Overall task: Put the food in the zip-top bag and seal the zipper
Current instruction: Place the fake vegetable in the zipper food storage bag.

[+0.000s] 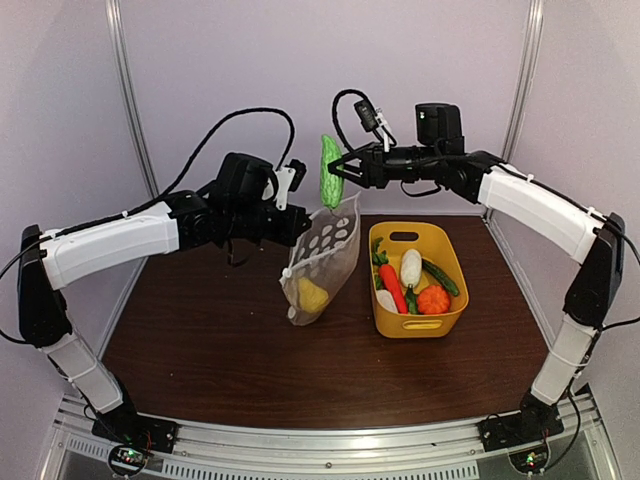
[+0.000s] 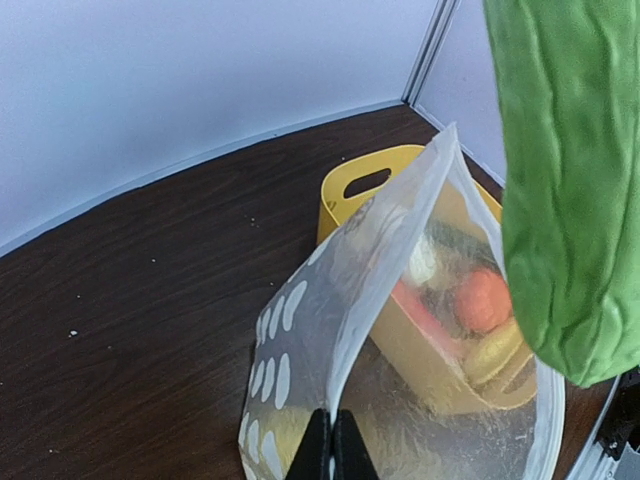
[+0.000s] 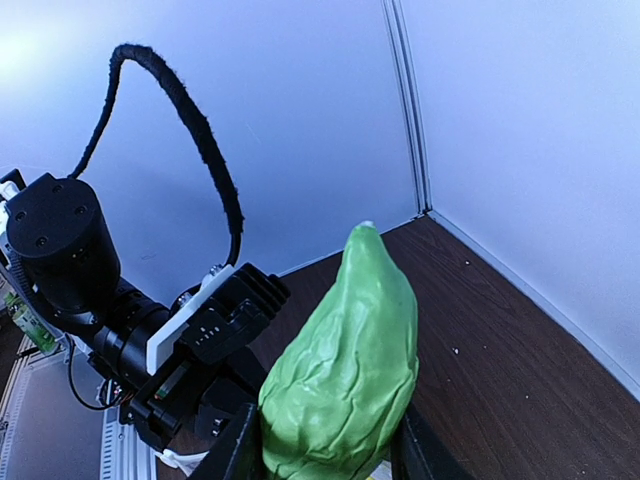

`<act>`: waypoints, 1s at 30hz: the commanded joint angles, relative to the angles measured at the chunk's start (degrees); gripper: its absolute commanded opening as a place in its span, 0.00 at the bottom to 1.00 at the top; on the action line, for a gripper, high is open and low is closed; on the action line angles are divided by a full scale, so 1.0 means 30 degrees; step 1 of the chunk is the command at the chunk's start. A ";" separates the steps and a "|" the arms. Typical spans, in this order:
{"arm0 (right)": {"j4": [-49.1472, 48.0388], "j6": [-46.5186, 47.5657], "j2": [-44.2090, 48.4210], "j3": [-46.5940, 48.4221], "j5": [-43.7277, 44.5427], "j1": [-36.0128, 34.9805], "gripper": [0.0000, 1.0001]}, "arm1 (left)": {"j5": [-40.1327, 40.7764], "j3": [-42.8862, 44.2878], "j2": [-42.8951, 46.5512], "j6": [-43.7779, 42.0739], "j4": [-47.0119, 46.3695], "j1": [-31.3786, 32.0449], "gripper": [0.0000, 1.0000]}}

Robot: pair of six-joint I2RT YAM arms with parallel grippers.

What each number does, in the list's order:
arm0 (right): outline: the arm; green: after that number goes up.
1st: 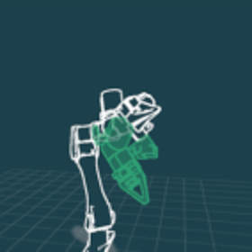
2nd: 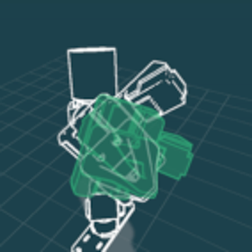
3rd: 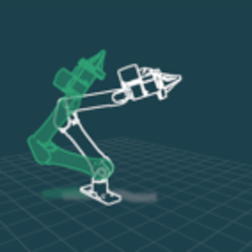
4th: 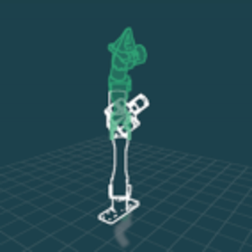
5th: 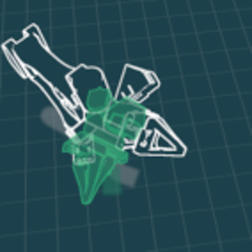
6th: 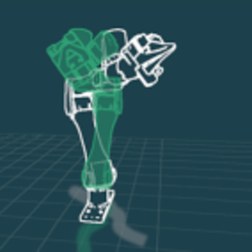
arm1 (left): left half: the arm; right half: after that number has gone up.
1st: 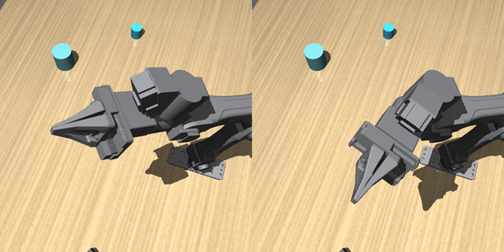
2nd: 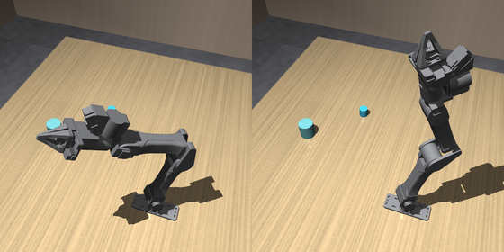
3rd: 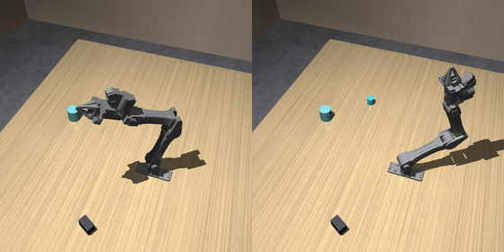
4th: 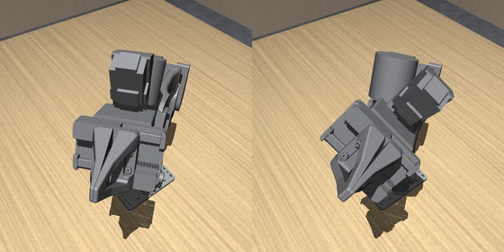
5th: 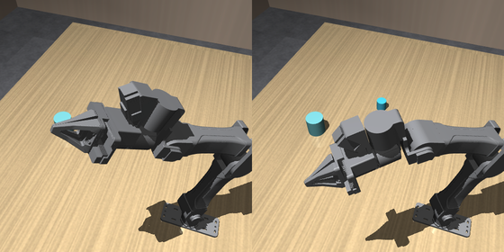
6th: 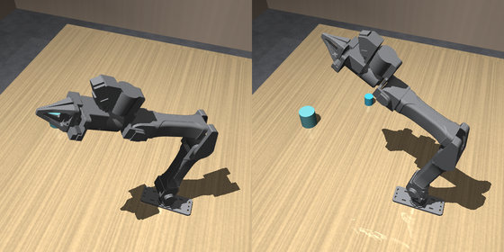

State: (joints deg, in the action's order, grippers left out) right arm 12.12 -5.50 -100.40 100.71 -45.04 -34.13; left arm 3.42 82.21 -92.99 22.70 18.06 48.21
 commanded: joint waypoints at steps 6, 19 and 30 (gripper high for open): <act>-0.2431 0.0041 0.0289 -0.1556 0.0393 -0.0254 0.26 | -0.1755 0.0310 0.0323 0.2180 -0.0791 -0.0012 0.00; -0.2614 0.1380 0.0975 -0.3620 0.0420 -0.0253 0.28 | -0.3309 -0.0560 0.0939 0.4464 -0.2428 -0.0939 0.00; -0.0995 0.3399 0.1289 -0.4234 0.1094 -0.0680 0.31 | -0.3292 -0.0951 0.1244 0.5071 -0.3151 -0.1215 0.00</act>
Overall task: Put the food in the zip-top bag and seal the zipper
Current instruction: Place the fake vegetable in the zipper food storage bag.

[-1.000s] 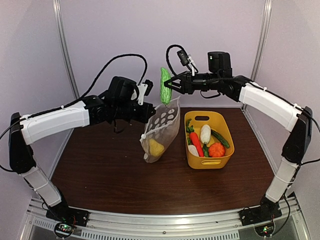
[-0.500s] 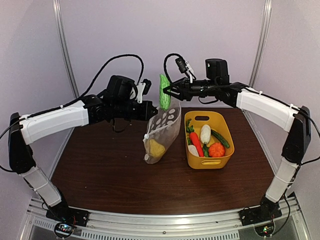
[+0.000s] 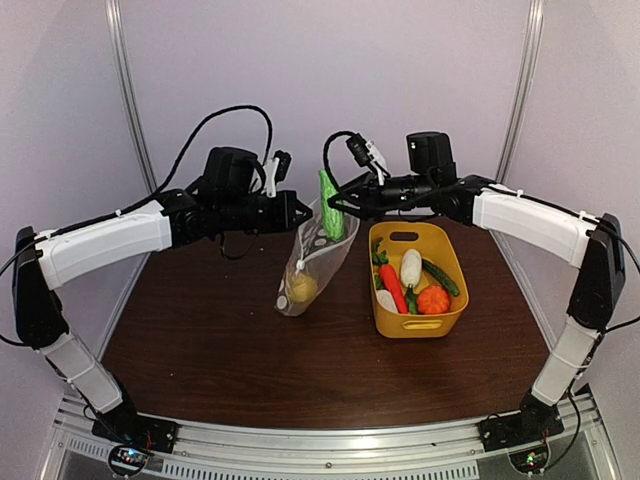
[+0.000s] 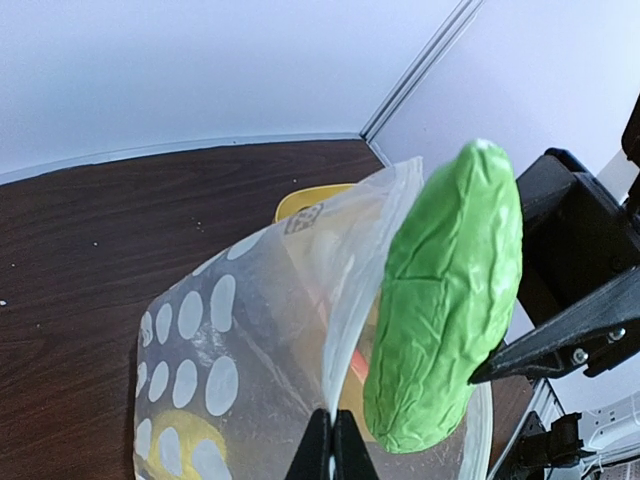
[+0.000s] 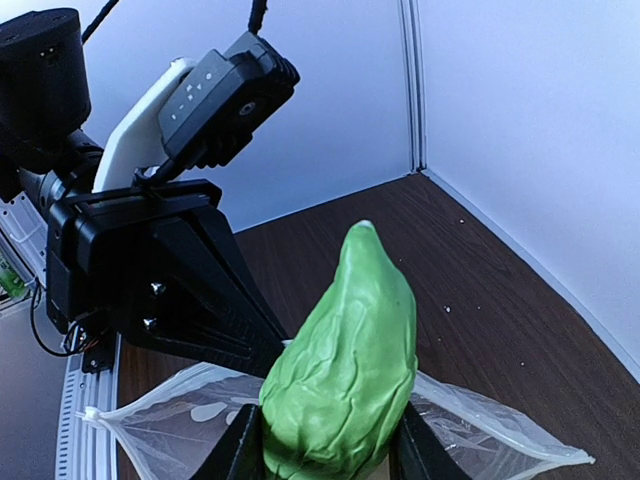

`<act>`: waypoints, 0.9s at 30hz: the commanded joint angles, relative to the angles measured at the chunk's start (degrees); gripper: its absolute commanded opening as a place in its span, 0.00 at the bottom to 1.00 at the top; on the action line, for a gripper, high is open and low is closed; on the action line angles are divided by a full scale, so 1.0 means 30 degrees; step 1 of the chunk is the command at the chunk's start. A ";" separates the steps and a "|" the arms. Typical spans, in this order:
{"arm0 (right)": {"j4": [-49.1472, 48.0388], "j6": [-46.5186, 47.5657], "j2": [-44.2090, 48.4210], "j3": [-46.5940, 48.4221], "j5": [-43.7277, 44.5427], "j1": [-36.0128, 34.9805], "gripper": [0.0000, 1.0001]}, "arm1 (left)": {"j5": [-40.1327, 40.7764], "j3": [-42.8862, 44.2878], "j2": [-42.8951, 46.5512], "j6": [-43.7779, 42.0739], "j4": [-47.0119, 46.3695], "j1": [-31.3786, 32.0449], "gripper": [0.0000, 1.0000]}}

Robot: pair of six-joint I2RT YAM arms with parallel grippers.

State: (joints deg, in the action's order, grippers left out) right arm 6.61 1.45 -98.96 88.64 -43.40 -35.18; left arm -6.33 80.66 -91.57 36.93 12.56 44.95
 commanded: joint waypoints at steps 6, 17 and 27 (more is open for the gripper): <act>0.1342 0.1268 0.1267 -0.0785 0.0778 -0.0776 0.32 | 0.0673 -0.1112 0.1235 0.0489 -0.1882 -0.0186 0.00; 0.2733 0.2043 0.1621 -0.0683 0.1237 -0.1267 0.50 | 0.0998 -0.1468 0.1294 0.0450 -0.2088 -0.0188 0.00; 0.4455 0.2085 0.2255 0.0726 0.1714 -0.1207 0.68 | 0.1179 -0.1853 0.1194 0.0123 -0.2007 -0.0188 0.00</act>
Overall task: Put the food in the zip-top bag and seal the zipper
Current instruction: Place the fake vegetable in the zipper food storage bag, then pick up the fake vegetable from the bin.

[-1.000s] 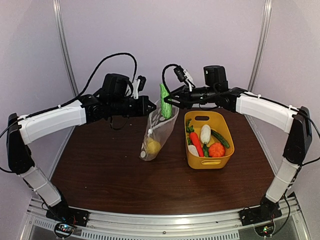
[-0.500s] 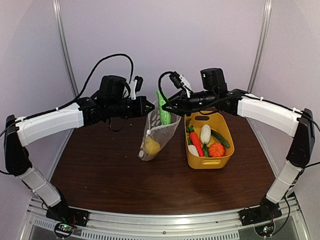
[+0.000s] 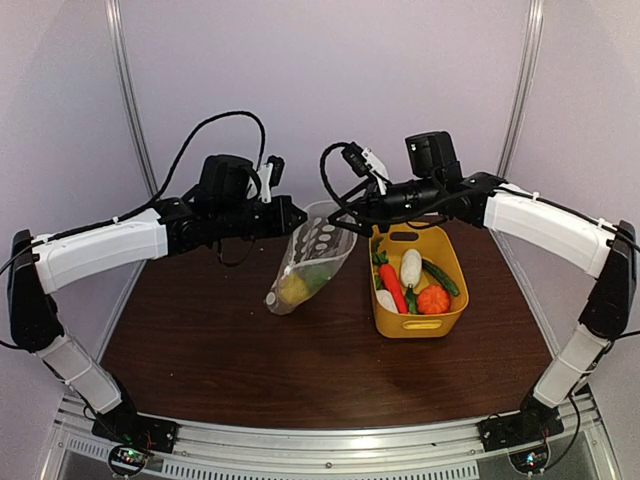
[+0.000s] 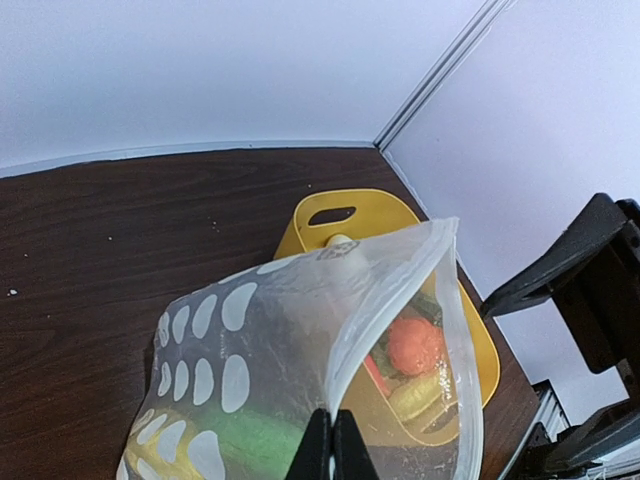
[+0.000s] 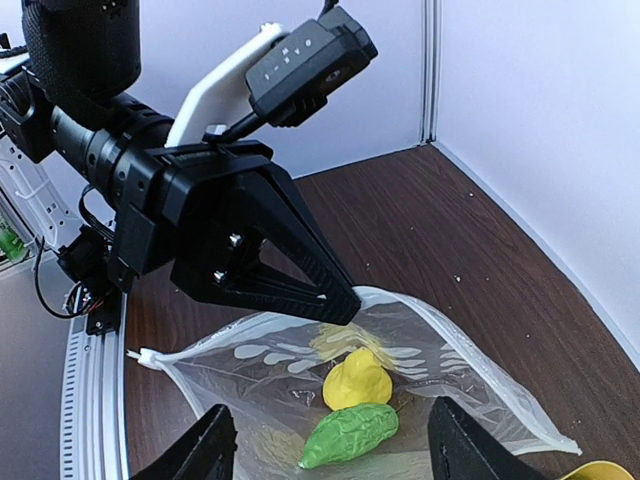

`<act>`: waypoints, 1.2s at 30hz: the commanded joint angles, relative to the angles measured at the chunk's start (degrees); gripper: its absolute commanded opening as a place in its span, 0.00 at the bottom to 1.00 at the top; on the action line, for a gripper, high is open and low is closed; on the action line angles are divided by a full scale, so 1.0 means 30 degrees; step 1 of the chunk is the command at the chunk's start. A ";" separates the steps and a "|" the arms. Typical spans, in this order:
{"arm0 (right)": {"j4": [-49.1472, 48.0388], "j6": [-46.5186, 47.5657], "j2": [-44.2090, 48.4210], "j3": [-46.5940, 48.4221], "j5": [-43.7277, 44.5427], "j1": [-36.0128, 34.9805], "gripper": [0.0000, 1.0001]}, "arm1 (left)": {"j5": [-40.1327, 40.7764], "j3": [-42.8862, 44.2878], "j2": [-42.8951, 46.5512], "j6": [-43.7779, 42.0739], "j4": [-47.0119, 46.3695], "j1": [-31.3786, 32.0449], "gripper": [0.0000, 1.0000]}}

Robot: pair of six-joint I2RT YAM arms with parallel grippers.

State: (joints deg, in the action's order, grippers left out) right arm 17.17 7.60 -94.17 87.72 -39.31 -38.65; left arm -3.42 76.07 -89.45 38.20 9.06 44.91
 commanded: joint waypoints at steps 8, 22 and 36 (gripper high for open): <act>0.2663 -0.0160 0.1471 0.2808 -0.0507 0.1281 0.68 | 0.1959 0.0893 0.0832 -0.2579 0.1444 -0.0173 0.00; 0.4472 0.1012 0.1552 -0.1067 0.3623 0.5136 0.63 | 0.6340 -0.0405 0.2573 -0.8476 0.2640 -0.0173 0.00; 0.8598 0.0901 -0.3090 0.0243 0.9099 0.5150 0.59 | 0.4670 -0.2886 0.1733 -0.7538 0.0114 -0.0393 0.00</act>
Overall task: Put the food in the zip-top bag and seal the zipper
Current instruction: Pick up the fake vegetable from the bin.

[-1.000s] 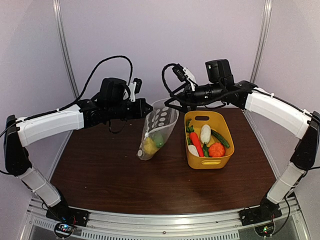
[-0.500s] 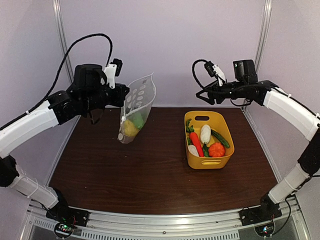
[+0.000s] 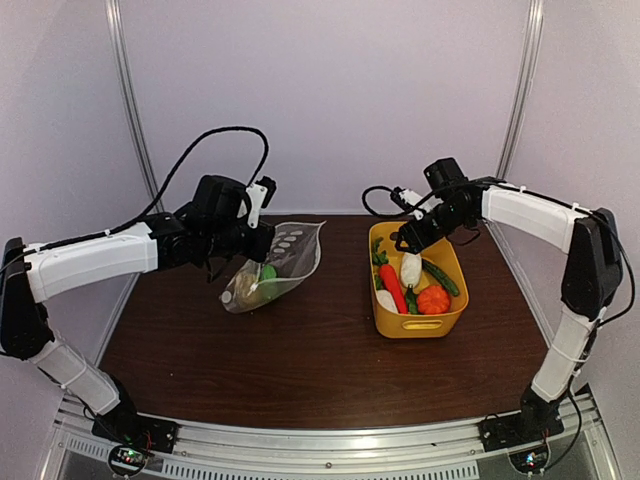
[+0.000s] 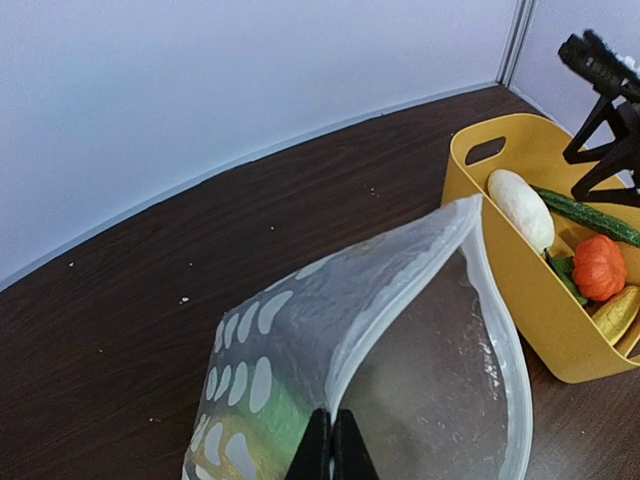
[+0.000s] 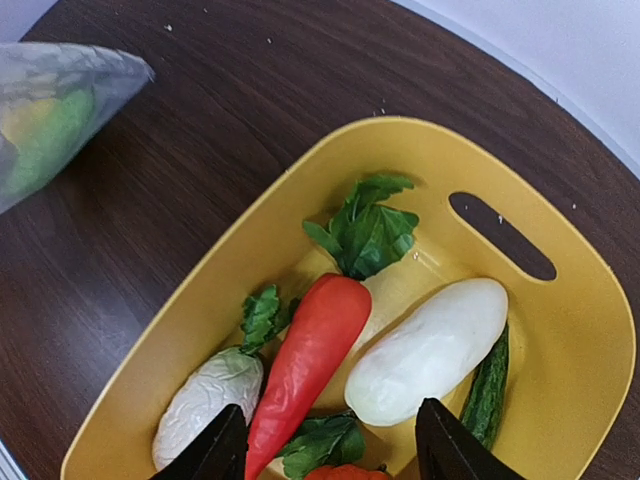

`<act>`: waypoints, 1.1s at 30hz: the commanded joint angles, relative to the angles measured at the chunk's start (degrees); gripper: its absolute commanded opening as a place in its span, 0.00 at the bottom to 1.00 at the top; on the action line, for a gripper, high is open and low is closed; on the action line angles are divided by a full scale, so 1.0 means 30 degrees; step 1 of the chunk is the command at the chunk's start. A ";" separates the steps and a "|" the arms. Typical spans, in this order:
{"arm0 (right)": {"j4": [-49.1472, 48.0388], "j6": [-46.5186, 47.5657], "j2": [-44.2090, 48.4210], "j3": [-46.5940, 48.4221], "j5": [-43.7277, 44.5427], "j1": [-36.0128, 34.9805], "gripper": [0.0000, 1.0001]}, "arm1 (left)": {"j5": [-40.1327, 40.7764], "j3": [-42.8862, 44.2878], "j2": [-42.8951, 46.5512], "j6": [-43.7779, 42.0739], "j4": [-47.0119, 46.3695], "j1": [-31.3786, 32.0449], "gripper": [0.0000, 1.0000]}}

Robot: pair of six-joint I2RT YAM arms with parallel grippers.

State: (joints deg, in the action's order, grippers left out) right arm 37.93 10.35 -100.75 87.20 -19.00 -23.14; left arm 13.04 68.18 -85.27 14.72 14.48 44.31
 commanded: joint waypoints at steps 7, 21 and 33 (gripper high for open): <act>0.1487 -0.1641 -0.2348 0.0341 0.4369 0.0182 0.65 | -0.0813 -0.0413 0.0667 0.0339 -0.1744 -0.0182 0.00; 0.0708 -0.6594 -0.3752 0.1108 0.4720 0.0206 0.68 | -0.0609 -0.0403 0.0739 0.0219 -0.1634 -0.0197 0.00; 0.0908 -0.9143 -0.6165 0.2889 0.5810 0.0475 0.64 | -0.0477 -0.0407 0.0336 0.0003 -0.1614 -0.0205 0.00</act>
State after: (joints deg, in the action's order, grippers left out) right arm 40.58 -13.74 -117.91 93.86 -2.85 -22.13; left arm 11.53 67.59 -84.31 15.09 11.99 44.18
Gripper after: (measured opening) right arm 0.643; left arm 0.013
